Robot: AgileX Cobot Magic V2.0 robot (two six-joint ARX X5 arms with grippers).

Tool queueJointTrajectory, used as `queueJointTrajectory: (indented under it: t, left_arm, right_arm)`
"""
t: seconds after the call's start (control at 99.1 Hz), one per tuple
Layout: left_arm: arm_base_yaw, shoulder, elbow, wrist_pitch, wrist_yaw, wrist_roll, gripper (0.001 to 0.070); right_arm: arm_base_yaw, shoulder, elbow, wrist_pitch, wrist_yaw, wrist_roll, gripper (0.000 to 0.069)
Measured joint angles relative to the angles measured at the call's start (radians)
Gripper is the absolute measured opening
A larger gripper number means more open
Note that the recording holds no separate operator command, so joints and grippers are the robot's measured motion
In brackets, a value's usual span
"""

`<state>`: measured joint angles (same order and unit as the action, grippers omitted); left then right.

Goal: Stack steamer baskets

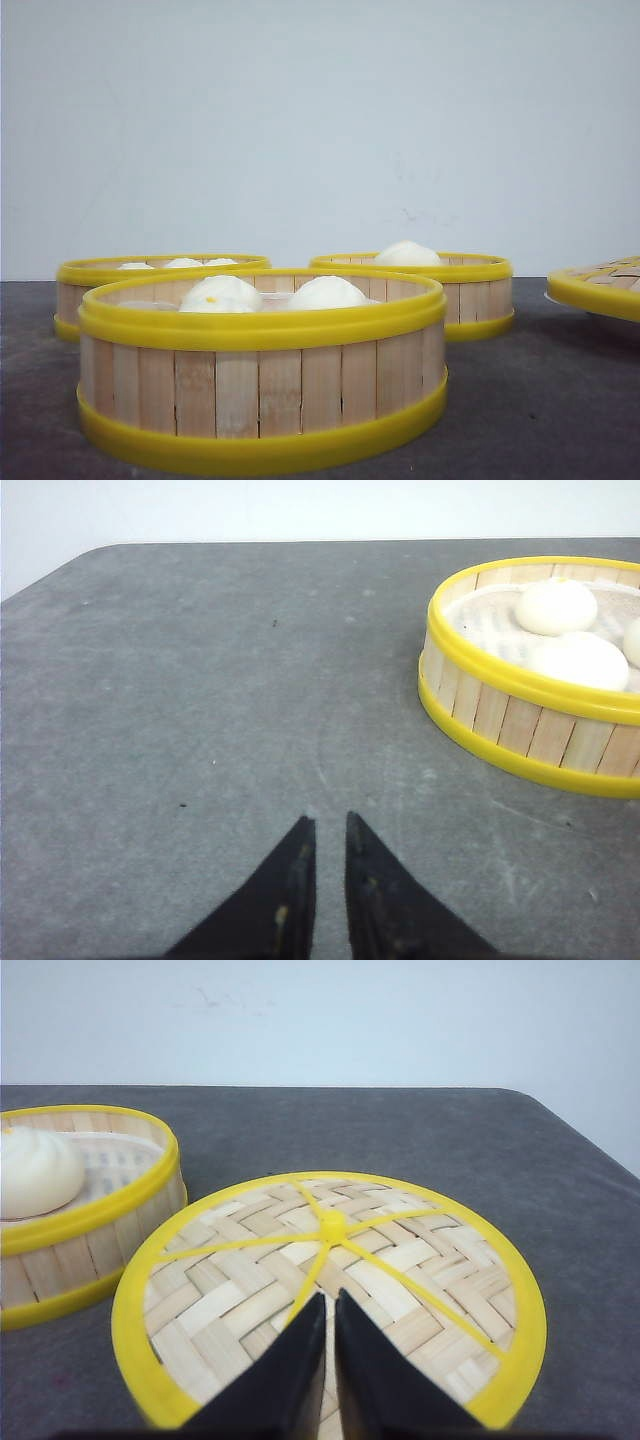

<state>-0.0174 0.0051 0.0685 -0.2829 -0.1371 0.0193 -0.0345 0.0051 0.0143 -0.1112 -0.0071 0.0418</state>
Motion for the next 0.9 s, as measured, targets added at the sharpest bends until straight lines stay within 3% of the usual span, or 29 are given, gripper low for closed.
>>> queueJointTrajectory:
  t: [0.111, 0.303, 0.504, 0.595, 0.787, 0.898]
  left_arm:
    - [0.000, 0.000, 0.000, 0.001, -0.003, 0.017, 0.0027]
    - [0.000, 0.000, -0.009, 0.035, -0.018, 0.166, 0.0027]
    - [0.000, 0.000, -0.010, 0.040, -0.017, 0.196, 0.0027]
    - [0.000, 0.000, -0.011, 0.041, 0.006, 0.138, 0.0027]
    - [0.000, 0.000, -0.013, 0.049, 0.025, -0.117, 0.0027]
    - [0.000, 0.000, -0.016, 0.063, 0.038, -0.214, 0.0027]
  right_arm:
    - [0.000, 0.000, 0.000, 0.000, 0.000, 0.000, 0.0011]
    - [0.000, 0.000, 0.000, 0.000, -0.001, 0.000, 0.0011]
    - [0.000, 0.000, 0.000, 0.003, -0.003, 0.010, 0.0011]
    - [0.000, 0.000, 0.000, 0.004, -0.036, 0.056, 0.0011]
    - [0.000, 0.000, 0.000, 0.004, -0.080, 0.224, 0.0011]
    - [0.000, 0.000, 0.000, 0.005, -0.080, 0.272, 0.0011]
